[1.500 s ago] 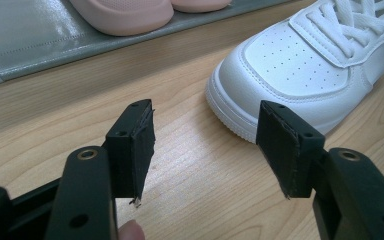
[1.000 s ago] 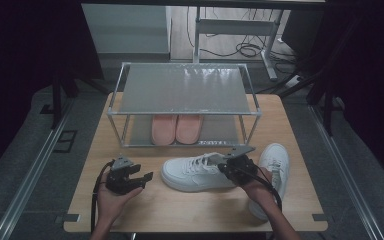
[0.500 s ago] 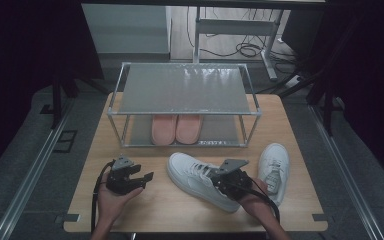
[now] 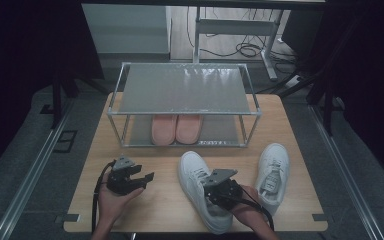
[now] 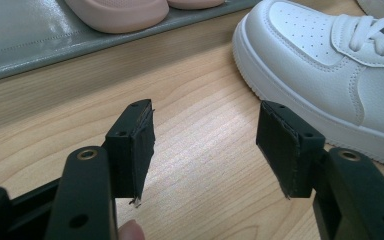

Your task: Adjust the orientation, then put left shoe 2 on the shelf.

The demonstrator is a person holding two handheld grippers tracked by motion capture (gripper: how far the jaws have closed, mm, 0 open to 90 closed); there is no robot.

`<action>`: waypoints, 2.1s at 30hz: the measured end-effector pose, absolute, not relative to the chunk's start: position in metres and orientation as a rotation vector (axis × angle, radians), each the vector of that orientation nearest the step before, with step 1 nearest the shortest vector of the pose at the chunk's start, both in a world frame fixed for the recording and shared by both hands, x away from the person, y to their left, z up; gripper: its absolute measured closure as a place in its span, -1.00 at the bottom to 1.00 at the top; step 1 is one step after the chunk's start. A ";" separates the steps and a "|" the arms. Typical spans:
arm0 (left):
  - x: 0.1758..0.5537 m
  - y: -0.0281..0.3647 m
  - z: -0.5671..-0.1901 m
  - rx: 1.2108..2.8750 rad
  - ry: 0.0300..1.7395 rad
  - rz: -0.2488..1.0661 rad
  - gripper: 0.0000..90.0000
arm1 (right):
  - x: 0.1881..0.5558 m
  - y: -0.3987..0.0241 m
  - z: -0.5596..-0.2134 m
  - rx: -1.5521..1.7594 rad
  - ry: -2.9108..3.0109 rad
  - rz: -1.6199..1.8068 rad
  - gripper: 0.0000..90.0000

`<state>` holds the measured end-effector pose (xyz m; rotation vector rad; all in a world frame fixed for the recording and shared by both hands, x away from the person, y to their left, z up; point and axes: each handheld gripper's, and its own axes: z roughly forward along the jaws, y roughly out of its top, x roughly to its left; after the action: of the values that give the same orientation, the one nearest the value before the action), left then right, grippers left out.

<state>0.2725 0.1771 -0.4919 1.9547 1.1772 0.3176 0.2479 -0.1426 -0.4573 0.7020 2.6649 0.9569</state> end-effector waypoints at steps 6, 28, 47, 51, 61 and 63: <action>0.272 0.177 -0.491 1.955 1.177 0.320 -0.09 | 0.246 -0.138 -0.458 0.689 2.671 0.962 0.97; 0.272 0.178 -0.490 1.950 1.179 0.320 -0.09 | 0.241 -0.192 -0.435 0.776 2.529 1.204 0.95; 0.271 0.180 -0.492 1.953 1.182 0.321 -0.10 | 0.235 -0.215 -0.443 0.908 2.464 1.216 0.20; 0.273 0.180 -0.493 1.959 1.185 0.319 -0.10 | 0.237 -0.209 -0.450 0.926 2.482 1.187 0.15; 0.272 0.177 -0.494 1.964 1.173 0.312 -0.10 | 0.241 -0.190 -0.463 0.933 2.495 1.107 0.14; 0.273 0.177 -0.494 1.966 1.175 0.310 -0.10 | 0.243 -0.188 -0.465 0.943 2.492 1.096 0.15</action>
<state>0.2727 0.1769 -0.4942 1.9656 1.1748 0.3097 0.2426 -0.1878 -0.4649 0.9431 2.4919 1.0956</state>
